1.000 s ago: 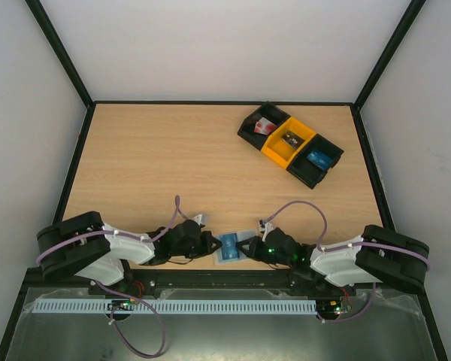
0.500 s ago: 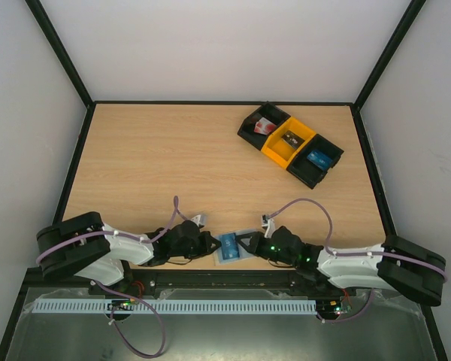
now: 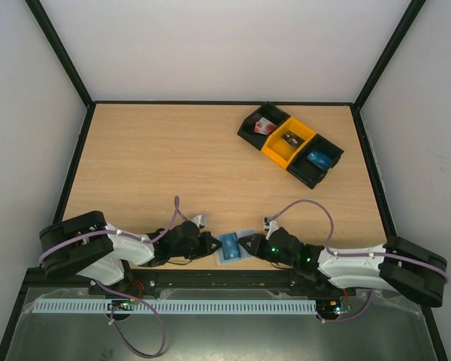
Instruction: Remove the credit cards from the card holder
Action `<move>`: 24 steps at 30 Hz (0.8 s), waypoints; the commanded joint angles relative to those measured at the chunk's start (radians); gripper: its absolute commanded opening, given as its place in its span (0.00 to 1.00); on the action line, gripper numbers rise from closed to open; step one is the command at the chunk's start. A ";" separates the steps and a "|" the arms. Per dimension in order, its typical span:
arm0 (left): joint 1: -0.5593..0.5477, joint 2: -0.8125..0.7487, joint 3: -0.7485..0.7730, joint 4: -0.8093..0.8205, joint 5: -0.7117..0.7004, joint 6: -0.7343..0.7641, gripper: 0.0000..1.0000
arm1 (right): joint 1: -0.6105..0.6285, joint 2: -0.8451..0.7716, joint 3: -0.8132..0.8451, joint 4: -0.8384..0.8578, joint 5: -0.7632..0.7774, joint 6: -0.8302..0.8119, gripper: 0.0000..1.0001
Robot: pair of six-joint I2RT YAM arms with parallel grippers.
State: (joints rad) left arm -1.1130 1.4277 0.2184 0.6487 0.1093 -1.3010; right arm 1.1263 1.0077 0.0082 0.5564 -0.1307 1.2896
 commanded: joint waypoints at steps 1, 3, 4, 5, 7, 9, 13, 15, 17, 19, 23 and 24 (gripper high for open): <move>-0.020 0.041 -0.020 -0.074 0.012 0.022 0.03 | 0.006 0.071 -0.030 0.035 -0.010 -0.011 0.19; -0.022 0.047 -0.014 -0.078 0.012 0.023 0.03 | 0.006 0.115 -0.020 0.061 -0.026 -0.012 0.18; -0.022 0.048 -0.012 -0.080 0.012 0.025 0.03 | 0.007 0.138 -0.013 0.071 -0.031 -0.015 0.18; -0.023 0.050 -0.010 -0.080 0.012 0.025 0.03 | 0.006 0.165 -0.008 0.085 -0.043 -0.017 0.17; -0.025 0.051 -0.009 -0.081 0.010 0.025 0.03 | 0.006 0.218 -0.002 0.138 -0.070 -0.021 0.15; -0.028 0.055 -0.007 -0.077 0.009 0.025 0.03 | 0.007 0.269 0.003 0.217 -0.099 -0.022 0.12; -0.030 0.072 -0.002 -0.076 0.011 0.021 0.03 | 0.006 0.343 -0.005 0.327 -0.123 -0.009 0.02; -0.030 0.065 -0.002 -0.095 0.002 0.020 0.03 | 0.007 0.357 -0.016 0.354 -0.117 -0.001 0.02; -0.029 0.044 -0.003 -0.126 -0.016 0.024 0.03 | 0.007 0.354 -0.026 0.351 -0.107 -0.001 0.02; -0.024 0.016 -0.004 -0.165 -0.036 0.030 0.03 | 0.007 0.345 -0.042 0.349 -0.095 -0.001 0.02; -0.011 -0.030 -0.010 -0.218 -0.061 0.038 0.05 | 0.006 0.320 -0.061 0.346 -0.087 -0.010 0.02; -0.010 -0.037 -0.013 -0.211 -0.061 0.042 0.06 | 0.006 0.315 -0.063 0.345 -0.087 -0.011 0.02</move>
State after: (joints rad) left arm -1.1229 1.4021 0.2241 0.5991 0.0731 -1.2850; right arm 1.1210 1.3403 0.0082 0.8680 -0.2024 1.2873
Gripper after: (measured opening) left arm 0.045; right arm 0.022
